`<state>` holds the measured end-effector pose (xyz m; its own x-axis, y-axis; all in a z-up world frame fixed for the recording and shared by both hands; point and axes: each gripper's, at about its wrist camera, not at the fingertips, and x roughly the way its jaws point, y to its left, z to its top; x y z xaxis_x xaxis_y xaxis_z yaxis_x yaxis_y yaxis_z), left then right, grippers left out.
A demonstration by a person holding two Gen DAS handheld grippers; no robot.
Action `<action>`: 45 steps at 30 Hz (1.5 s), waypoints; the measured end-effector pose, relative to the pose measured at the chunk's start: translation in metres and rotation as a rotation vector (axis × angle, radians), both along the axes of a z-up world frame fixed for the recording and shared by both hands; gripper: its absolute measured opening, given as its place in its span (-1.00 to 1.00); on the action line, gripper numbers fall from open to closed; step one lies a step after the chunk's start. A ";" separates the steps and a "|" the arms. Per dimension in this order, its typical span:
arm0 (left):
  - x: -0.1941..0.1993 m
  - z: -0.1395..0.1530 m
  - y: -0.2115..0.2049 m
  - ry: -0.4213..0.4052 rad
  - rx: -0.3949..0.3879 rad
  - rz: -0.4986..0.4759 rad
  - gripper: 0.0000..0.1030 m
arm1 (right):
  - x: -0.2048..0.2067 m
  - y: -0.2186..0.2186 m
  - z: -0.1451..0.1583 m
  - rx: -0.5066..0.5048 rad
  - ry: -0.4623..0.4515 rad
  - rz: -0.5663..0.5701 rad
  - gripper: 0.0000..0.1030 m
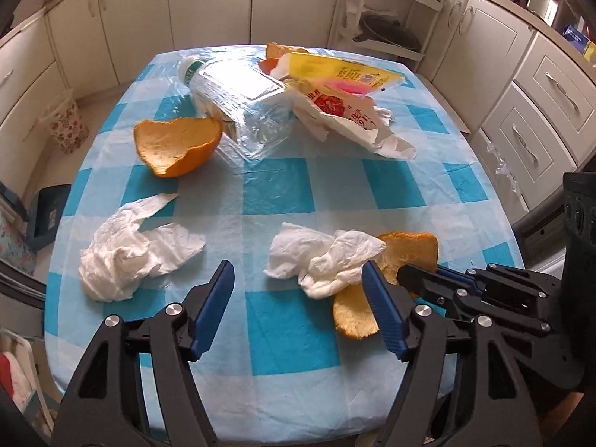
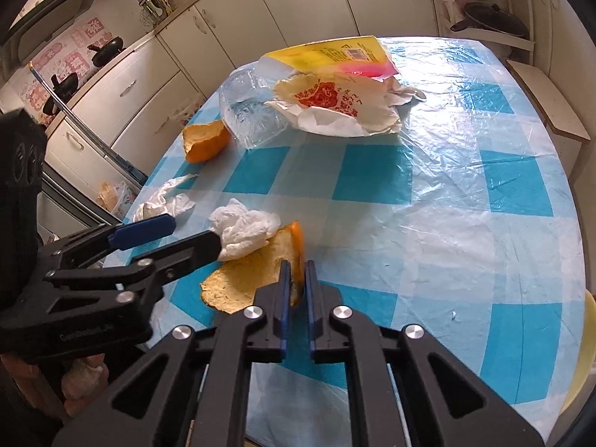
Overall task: Collect trash
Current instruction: 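Grasp the white tissue on the peel with the left tool while the right tool holds the peel, then carry tissue and peel to the yellow bin and open both tools over it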
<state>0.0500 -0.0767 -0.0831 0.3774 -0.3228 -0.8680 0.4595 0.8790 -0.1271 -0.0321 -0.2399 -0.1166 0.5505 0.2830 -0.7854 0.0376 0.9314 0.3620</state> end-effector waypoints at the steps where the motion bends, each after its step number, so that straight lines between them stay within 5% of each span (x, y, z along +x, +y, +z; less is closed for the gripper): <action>1: 0.002 -0.003 -0.004 0.010 0.002 -0.002 0.32 | -0.001 -0.001 0.000 -0.011 0.001 0.001 -0.88; 5: 0.001 -0.015 -0.020 0.026 0.041 -0.029 0.31 | -0.006 -0.008 0.003 -0.029 -0.003 0.000 -0.88; 7: 0.000 -0.015 -0.021 0.042 0.015 -0.031 0.09 | -0.009 -0.010 0.003 -0.038 -0.003 0.005 -0.88; 9: 0.002 -0.015 -0.019 0.057 0.001 -0.009 -0.40 | -0.011 -0.012 0.005 -0.052 -0.004 0.003 -0.88; 13: 0.009 -0.016 -0.005 0.117 -0.073 0.043 -0.60 | -0.017 -0.024 0.009 -0.083 -0.006 -0.030 -0.88; 16: 0.009 -0.016 -0.001 0.123 -0.084 0.051 -0.65 | -0.020 -0.035 0.006 -0.051 0.003 -0.062 -0.83; 19: 0.007 -0.017 -0.003 0.111 -0.068 0.044 -0.65 | -0.021 -0.038 0.002 -0.032 0.017 -0.083 -0.47; 27: 0.002 -0.016 -0.009 0.051 -0.011 0.025 -0.58 | -0.021 -0.031 0.006 -0.047 0.000 -0.059 -0.86; 31: -0.003 -0.010 -0.012 0.023 -0.005 0.010 -0.78 | -0.026 -0.033 0.013 -0.070 -0.026 -0.075 -0.89; 37: -0.015 0.018 -0.014 -0.005 -0.151 -0.044 -0.80 | -0.048 -0.062 0.031 -0.113 -0.087 -0.189 -0.89; 45: -0.050 0.045 -0.052 0.004 -0.313 -0.211 -0.80 | -0.112 -0.140 0.046 -0.210 -0.111 -0.478 -0.89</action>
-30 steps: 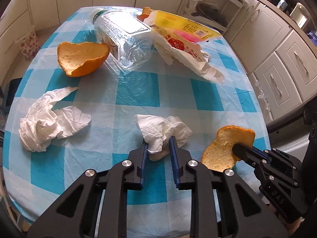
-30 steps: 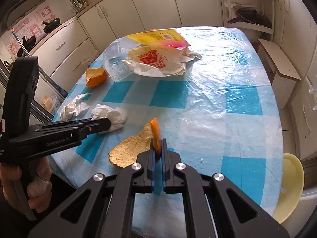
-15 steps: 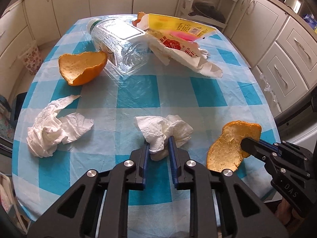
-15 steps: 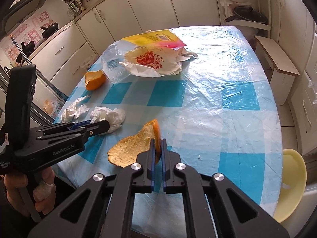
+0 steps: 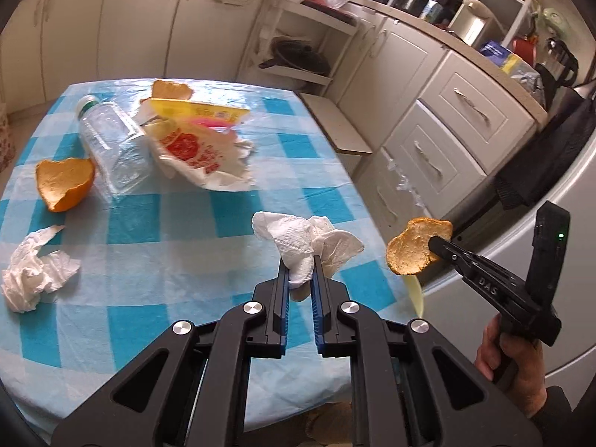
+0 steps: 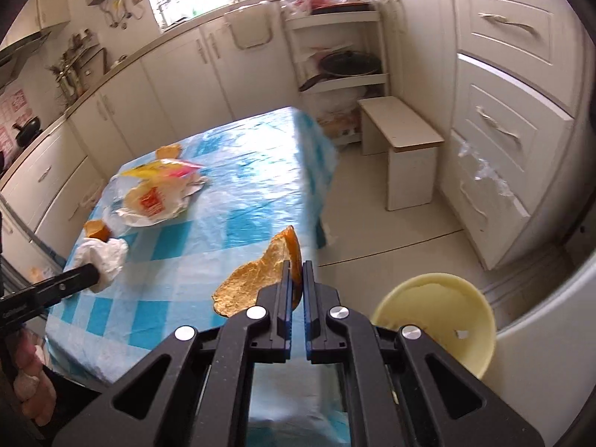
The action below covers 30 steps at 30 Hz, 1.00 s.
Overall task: Collect trash
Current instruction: 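Carry tissue and peel to the yellow bin and open both tools over it, then move back to the table and grasp the second white tissue with the left tool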
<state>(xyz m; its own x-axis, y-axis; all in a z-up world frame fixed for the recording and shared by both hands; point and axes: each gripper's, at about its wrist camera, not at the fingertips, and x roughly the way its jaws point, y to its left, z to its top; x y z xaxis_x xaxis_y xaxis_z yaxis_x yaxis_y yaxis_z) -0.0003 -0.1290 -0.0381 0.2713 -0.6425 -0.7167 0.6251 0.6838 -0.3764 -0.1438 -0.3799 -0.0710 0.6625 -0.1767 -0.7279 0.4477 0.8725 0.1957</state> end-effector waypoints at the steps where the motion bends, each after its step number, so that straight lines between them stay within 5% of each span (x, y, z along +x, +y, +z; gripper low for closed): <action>1: -0.005 0.002 -0.009 0.004 -0.010 -0.024 -0.80 | -0.009 -0.010 -0.002 -0.013 0.010 -0.035 -0.89; 11: -0.080 -0.028 -0.144 0.087 0.003 -0.208 -0.80 | -0.061 -0.081 -0.043 0.045 0.137 -0.260 -0.85; 14: -0.097 -0.046 -0.184 0.099 0.042 -0.234 -0.80 | -0.072 -0.095 -0.047 0.103 0.117 -0.310 -0.44; 18: -0.115 -0.073 -0.229 0.110 0.134 -0.259 -0.78 | -0.084 -0.107 -0.033 0.108 0.036 -0.365 -0.36; 19: -0.117 -0.079 -0.236 0.117 0.150 -0.259 -0.73 | -0.088 -0.109 -0.029 0.104 0.012 -0.378 -0.33; 23: -0.123 -0.085 -0.244 0.114 0.161 -0.250 0.05 | -0.096 -0.110 -0.011 0.080 -0.083 -0.397 -0.17; 30: -0.123 -0.060 -0.217 0.050 0.148 -0.256 0.23 | -0.081 -0.089 0.015 0.023 -0.173 -0.325 0.20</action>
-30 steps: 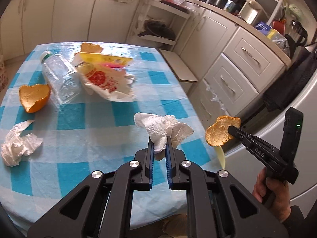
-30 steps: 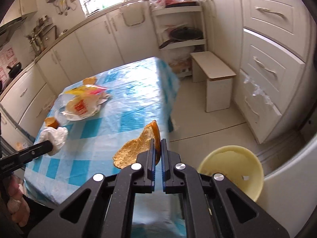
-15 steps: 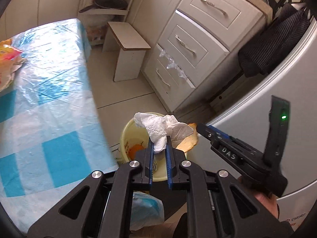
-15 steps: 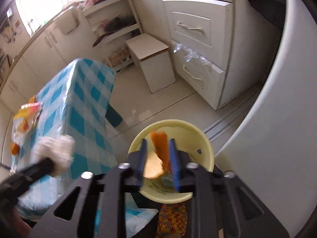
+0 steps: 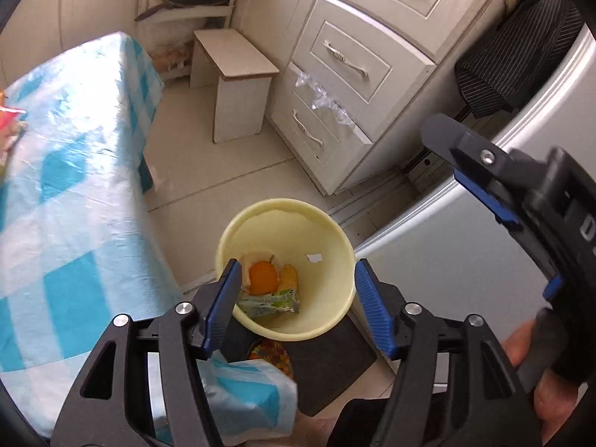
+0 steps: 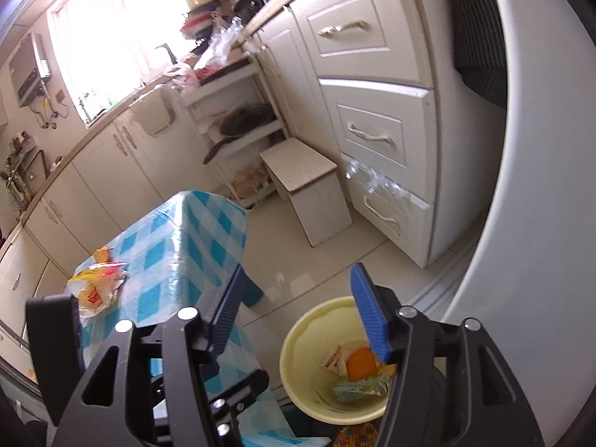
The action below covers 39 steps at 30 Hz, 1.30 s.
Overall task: Collect trash
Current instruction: 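Move back to the table and grasp the second white tissue with the left tool, then grasp the large orange peel with the right tool while the left tool holds the tissue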
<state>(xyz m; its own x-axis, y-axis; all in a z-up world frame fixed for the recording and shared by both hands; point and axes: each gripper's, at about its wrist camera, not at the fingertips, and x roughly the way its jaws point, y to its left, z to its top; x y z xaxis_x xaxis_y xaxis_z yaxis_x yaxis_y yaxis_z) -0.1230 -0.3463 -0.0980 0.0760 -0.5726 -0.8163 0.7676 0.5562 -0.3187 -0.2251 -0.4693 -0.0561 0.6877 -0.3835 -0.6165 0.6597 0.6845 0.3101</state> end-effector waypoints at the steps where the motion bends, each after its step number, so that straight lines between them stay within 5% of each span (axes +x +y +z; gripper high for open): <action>1: 0.002 0.005 0.007 -0.021 0.000 0.006 0.26 | 0.003 0.004 0.002 -0.006 -0.004 0.010 0.23; 8: 0.034 0.041 0.103 -0.182 0.055 0.134 0.46 | 0.035 0.042 0.009 -0.021 -0.004 0.141 0.35; 13: 0.083 0.056 0.202 -0.304 0.175 0.323 0.50 | 0.065 0.084 0.012 -0.036 -0.003 0.267 0.37; 16: 0.122 0.054 0.263 -0.316 0.263 0.471 0.52 | 0.086 0.116 0.012 -0.030 -0.006 0.368 0.42; 20: 0.169 0.040 0.330 -0.225 0.333 0.635 0.52 | 0.113 0.155 0.011 -0.030 0.002 0.480 0.44; 24: 0.200 0.016 0.353 -0.134 0.389 0.666 0.52 | 0.136 0.194 0.009 -0.044 0.015 0.578 0.45; 30: 0.226 -0.002 0.347 -0.214 0.550 0.619 0.52 | 0.168 0.235 0.002 -0.042 0.042 0.680 0.45; 32: 0.233 -0.009 0.347 -0.195 0.551 0.614 0.51 | 0.177 0.246 -0.002 -0.017 0.044 0.706 0.45; 34: 0.238 -0.009 0.351 -0.155 0.510 0.608 0.33 | 0.186 0.253 -0.006 0.030 0.041 0.727 0.45; 36: 0.239 -0.007 0.353 -0.113 0.473 0.595 -0.37 | 0.195 0.259 -0.011 0.086 0.035 0.739 0.45; 39: 0.238 -0.003 0.364 -0.084 0.452 0.613 -0.69 | 0.209 0.266 -0.019 0.173 0.027 0.751 0.45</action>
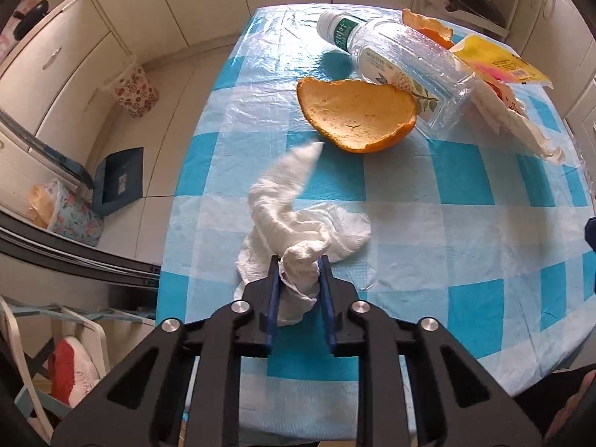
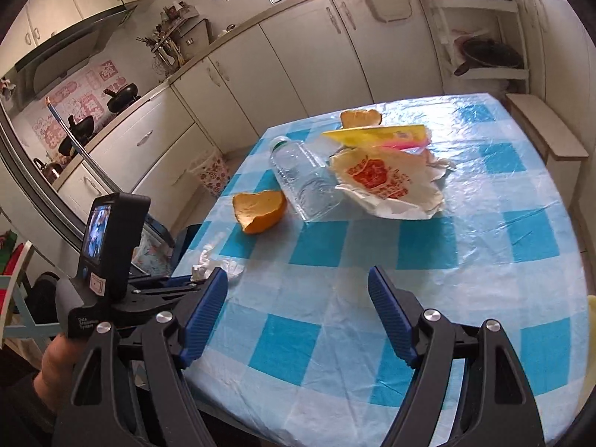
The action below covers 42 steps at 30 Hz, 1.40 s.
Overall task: Collect trash
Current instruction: 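Grasp the large orange peel with the right tool while the left tool holds the tissue, then carry tissue and peel to the yellow bin and open both tools over it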
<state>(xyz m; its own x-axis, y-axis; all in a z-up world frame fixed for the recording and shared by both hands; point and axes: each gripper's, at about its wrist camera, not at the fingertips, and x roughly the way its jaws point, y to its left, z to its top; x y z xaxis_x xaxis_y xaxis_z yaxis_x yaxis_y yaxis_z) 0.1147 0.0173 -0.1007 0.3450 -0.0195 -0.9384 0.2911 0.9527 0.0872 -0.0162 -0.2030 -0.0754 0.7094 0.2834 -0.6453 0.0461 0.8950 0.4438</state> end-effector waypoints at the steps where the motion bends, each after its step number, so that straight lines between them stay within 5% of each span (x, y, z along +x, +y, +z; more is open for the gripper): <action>1: -0.001 0.003 0.004 0.003 -0.030 0.006 -0.71 | 0.005 0.003 -0.003 0.024 0.008 0.005 0.45; 13: -0.003 0.036 0.063 -0.044 -0.304 0.217 -0.70 | 0.077 0.039 -0.028 0.217 0.083 -0.009 0.42; 22: -0.001 0.042 0.076 -0.058 -0.376 0.236 -0.70 | 0.112 0.042 -0.057 0.293 0.152 -0.145 -0.06; 24: -0.002 0.042 0.076 -0.058 -0.381 0.236 -0.70 | 0.118 0.044 -0.056 0.271 0.148 -0.154 -0.20; 28: 0.000 0.043 0.076 -0.053 -0.389 0.234 -0.70 | 0.118 0.045 -0.061 0.227 0.176 -0.135 -0.85; 36: -0.008 0.043 0.056 -0.053 -0.372 0.172 -0.70 | 0.053 0.009 -0.020 -0.036 0.162 -0.002 -0.88; 42: -0.033 0.040 0.001 -0.030 -0.354 0.032 -0.70 | -0.009 -0.030 -0.003 -0.190 0.145 -0.054 -0.88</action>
